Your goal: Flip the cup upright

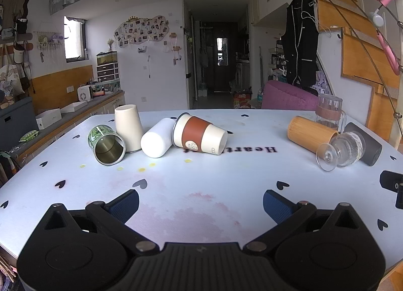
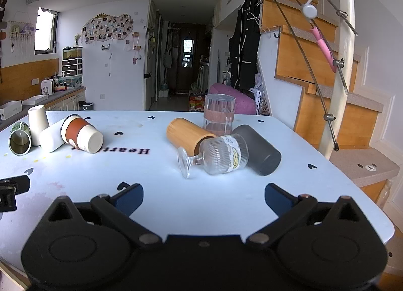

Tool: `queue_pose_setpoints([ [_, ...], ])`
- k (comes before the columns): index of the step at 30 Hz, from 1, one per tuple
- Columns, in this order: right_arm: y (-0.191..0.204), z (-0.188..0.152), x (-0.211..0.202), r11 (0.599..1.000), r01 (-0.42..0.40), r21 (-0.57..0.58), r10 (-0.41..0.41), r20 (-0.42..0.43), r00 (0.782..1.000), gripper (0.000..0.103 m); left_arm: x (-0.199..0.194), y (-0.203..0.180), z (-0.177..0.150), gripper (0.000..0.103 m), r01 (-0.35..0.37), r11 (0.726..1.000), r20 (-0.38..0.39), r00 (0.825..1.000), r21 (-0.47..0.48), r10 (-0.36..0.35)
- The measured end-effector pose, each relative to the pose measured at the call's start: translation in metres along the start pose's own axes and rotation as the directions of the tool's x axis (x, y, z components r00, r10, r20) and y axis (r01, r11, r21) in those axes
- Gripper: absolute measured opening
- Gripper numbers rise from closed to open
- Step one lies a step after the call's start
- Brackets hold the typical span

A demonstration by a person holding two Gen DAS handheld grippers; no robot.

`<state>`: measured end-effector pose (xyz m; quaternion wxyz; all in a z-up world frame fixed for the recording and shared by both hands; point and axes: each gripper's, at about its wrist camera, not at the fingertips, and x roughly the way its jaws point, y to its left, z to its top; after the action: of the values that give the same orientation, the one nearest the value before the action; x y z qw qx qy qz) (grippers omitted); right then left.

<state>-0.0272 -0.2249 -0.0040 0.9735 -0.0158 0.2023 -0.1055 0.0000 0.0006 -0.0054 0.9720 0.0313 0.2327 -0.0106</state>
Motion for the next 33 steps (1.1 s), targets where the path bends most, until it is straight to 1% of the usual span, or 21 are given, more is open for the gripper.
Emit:
queue_pose_setpoints([
  [23,0.0037,-0.0045,0.0008,1.000,-0.002,0.001,0.002,-0.007,1.000,0.103,0.0000,-0.0003,0.0003,0.103,-0.001,1.000,0.000,1.000,-0.001,0.001],
  [33,0.0017,-0.0013,0.0012,1.000,-0.004,0.000,0.004,-0.006,1.000,0.103,-0.0006,-0.0007,0.0013,0.103,0.001,1.000,0.001,1.000,-0.001,-0.001],
])
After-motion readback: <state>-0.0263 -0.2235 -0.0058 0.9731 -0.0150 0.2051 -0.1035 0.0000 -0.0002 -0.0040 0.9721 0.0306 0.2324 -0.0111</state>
